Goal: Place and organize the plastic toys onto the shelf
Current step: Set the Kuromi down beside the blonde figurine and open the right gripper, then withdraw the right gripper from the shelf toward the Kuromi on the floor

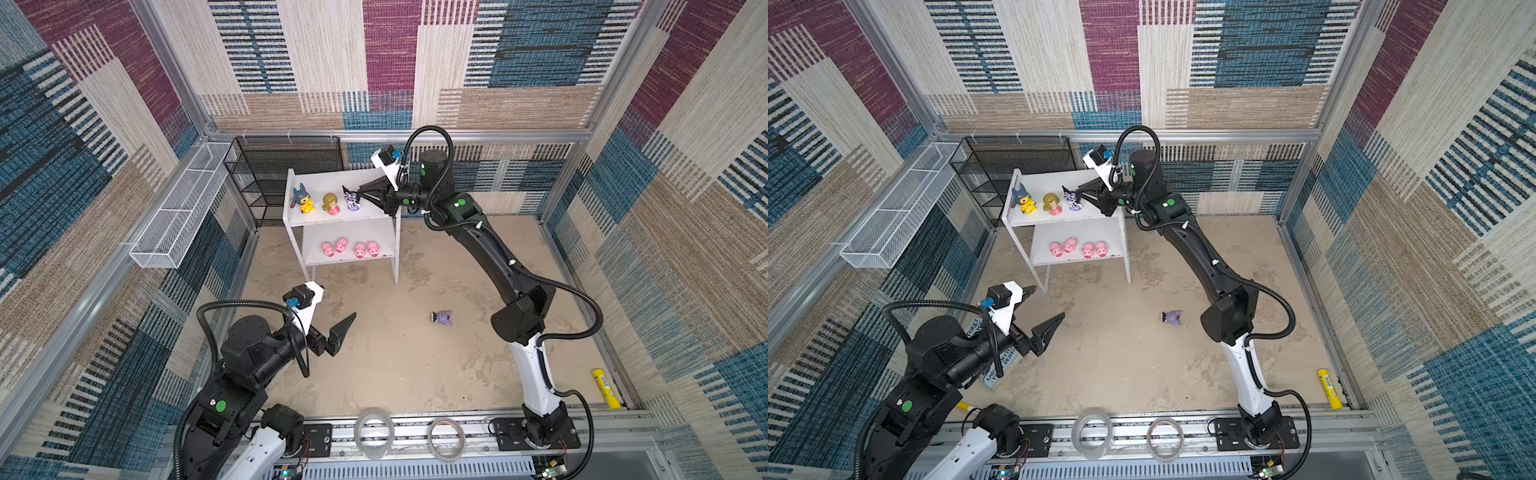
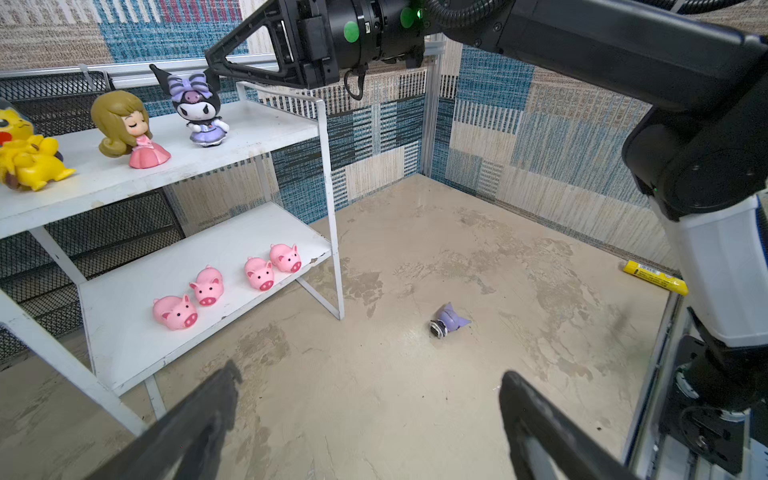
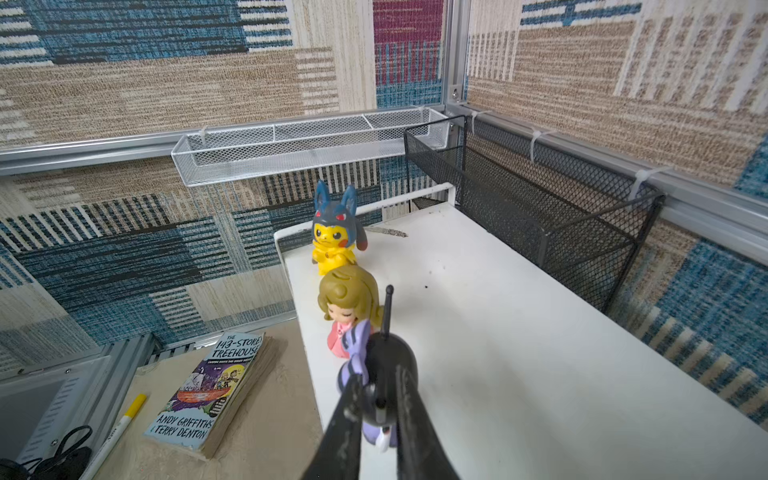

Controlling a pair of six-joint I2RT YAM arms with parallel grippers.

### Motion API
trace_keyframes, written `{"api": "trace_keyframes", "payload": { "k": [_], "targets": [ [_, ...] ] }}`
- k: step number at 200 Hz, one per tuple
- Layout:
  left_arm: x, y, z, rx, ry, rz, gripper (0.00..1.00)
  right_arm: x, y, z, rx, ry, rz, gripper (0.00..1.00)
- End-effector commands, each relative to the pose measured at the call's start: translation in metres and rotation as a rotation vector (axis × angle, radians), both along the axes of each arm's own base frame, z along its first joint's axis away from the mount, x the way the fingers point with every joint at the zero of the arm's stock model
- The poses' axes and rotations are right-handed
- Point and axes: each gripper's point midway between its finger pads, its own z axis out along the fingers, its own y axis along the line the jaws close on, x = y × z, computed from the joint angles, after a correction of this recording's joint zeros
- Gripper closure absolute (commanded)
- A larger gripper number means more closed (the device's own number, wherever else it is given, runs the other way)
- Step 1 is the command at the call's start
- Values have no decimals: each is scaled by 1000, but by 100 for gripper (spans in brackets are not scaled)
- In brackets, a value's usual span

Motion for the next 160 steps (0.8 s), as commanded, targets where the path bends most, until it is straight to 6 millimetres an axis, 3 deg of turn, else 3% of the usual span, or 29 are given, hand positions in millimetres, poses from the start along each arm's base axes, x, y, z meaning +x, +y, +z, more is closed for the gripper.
{"api": "trace_keyframes", "payload": {
  "k": [1, 33, 60, 70, 80, 82, 129, 160],
  "targets": [
    [2, 1, 7, -3, -39, 9, 1, -3, 0, 10, 17, -22, 1, 78],
    [4, 1, 6, -2, -36, 12, 1, -4, -3, 15, 11, -36, -11, 72],
    [6, -1, 6, -5, -22, 8, 1, -9, -10, 23, -2, -46, -35, 53],
    [6, -2, 6, -7, -15, 3, 1, -12, -14, 25, -10, -45, -41, 44],
    [8, -3, 5, -9, -7, 3, 1, -17, -17, 25, -19, -45, -42, 4],
    [8, -3, 4, -10, -5, 3, 1, -18, -18, 26, -21, -46, -43, 1],
    [16, -2, 9, -33, -9, 31, 1, -39, -57, 31, -21, -108, -194, 0],
    [24, -9, 8, -41, 32, 15, 1, -55, -96, 13, -37, -104, -353, 0]
  ]
}}
